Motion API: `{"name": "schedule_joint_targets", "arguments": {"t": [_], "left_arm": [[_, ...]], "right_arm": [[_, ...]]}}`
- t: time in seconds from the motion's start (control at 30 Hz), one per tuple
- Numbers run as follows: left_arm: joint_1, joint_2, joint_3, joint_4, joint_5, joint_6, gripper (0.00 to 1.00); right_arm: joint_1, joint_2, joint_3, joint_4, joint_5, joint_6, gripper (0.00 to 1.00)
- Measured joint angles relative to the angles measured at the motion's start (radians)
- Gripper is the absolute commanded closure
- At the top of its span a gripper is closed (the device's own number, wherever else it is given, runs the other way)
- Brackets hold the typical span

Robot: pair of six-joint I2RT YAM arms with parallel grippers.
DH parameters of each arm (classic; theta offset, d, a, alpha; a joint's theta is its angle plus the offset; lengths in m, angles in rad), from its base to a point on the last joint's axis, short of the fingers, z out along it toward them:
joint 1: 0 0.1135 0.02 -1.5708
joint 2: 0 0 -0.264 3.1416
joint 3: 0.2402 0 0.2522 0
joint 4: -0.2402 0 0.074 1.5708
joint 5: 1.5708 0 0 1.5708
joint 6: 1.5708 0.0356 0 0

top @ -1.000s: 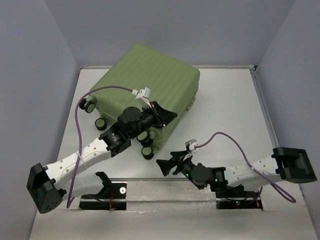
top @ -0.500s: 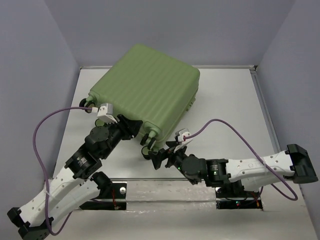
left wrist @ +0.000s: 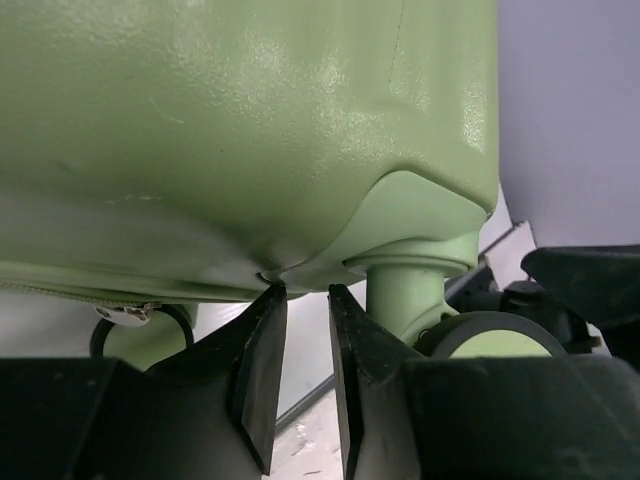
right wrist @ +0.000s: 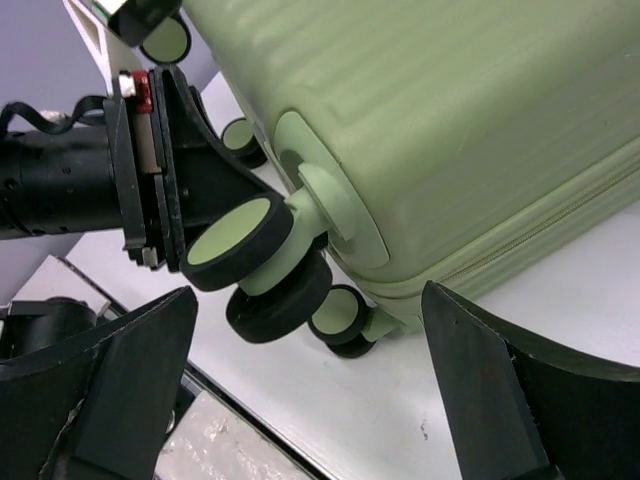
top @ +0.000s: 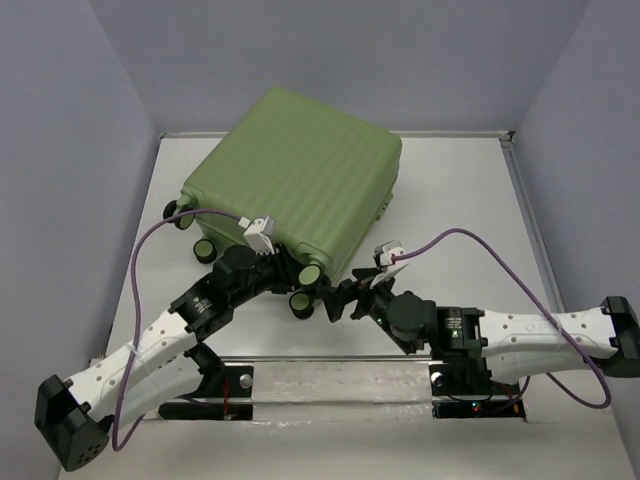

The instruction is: Pack the luggage

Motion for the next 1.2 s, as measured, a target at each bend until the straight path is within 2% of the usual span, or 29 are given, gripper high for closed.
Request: {"name": "schedule_joint_targets", "arguments": {"t": [0.2,0.5,0.63,0.8,0.87,0.97,1.03,1.1,1.13,1.2], "left_arm": [[-0.05,0.146,0.027,0.097,0.065,-0.018,0.69],[-0.1,0.258,0.079,0.132,0.056,-0.008,0.7],[-0.101,0.259,0.079,0.13,0.051,-0.012,0.7],[-0.111,0.283,0.08,0.171,0.05,-0.01,0.7],[-0.111,0.299,0.087,0.177,0.052,-0.012,0.7],[-0.113,0.304,0.091,0.179,0.051,-0.01,0.7],[-0.114,0.303,0.091,0.177,0.045,-0.002,0.69],[-0.114,0.296,0.09,0.176,0.032,0.008,0.68],[-0.116,0.29,0.091,0.176,0.025,0.011,0.66],[-0.118,0.269,0.091,0.164,0.013,0.014,0.63]], "right_arm": [[-0.039,-0.066,-0.01,-0.051,-0.024,0.002,0.0],[-0.086,0.057,0.095,-0.137,-0.114,-0.035,0.02],[-0.136,0.045,0.093,-0.147,-0.207,-0.031,0.25],[-0.204,0.037,0.085,-0.155,-0.248,-0.016,0.14],[-0.216,0.036,0.084,-0.162,-0.263,-0.018,0.17],[-0.223,0.03,0.074,-0.161,-0.272,-0.009,0.36],[-0.223,0.021,0.063,-0.156,-0.272,-0.004,0.6],[-0.225,0.017,0.058,-0.15,-0.27,0.003,0.74],[-0.23,0.013,0.054,-0.147,-0.265,0.012,0.88],[-0.236,0.004,0.049,-0.149,-0.27,0.019,0.93]]}}
